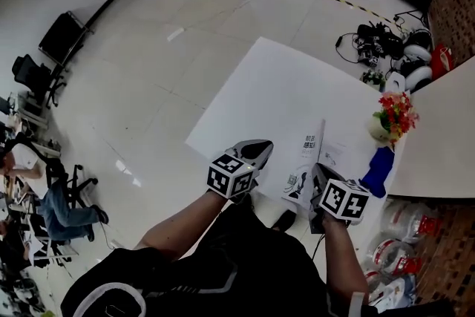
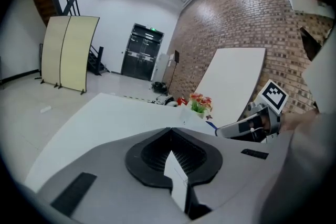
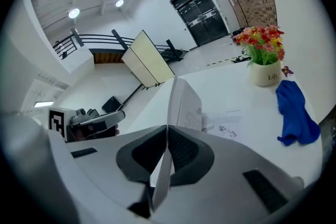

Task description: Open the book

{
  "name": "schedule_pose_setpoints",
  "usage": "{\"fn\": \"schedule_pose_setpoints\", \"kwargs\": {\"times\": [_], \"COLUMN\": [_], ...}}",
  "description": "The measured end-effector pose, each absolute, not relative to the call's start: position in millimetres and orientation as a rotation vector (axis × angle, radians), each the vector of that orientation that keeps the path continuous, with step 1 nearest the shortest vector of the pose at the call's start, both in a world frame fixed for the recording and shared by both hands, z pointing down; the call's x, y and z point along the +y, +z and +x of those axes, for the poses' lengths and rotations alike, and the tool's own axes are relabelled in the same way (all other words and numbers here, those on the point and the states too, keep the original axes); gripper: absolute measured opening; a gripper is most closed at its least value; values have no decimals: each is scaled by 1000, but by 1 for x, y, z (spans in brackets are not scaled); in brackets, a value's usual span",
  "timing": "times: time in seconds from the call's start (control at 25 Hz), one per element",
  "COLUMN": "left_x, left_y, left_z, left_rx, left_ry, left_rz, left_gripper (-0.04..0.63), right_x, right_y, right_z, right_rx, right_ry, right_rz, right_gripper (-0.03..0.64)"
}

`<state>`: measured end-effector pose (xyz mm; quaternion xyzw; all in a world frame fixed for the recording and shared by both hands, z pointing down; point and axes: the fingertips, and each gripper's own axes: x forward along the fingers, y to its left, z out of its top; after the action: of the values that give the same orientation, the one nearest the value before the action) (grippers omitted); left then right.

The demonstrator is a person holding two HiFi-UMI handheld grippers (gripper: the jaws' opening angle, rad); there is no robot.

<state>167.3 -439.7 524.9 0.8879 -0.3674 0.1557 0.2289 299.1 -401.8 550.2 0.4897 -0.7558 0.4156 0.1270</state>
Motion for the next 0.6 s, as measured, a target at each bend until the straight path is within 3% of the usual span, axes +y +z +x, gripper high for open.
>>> {"fn": "schedule_pose_setpoints", "kwargs": {"times": [0.6], "left_x": [-475], "left_y": [516], "left_z": [41], "left_rx": [-901], "left_ry": [287], "left_rz": [2480], "left_gripper": [-2], "right_x": [-447], "right_y": [580], "right_z": [132], "right_rx": [-2046], "right_ry": [1078], "right_rz": [1357], "right_gripper": [8]}}
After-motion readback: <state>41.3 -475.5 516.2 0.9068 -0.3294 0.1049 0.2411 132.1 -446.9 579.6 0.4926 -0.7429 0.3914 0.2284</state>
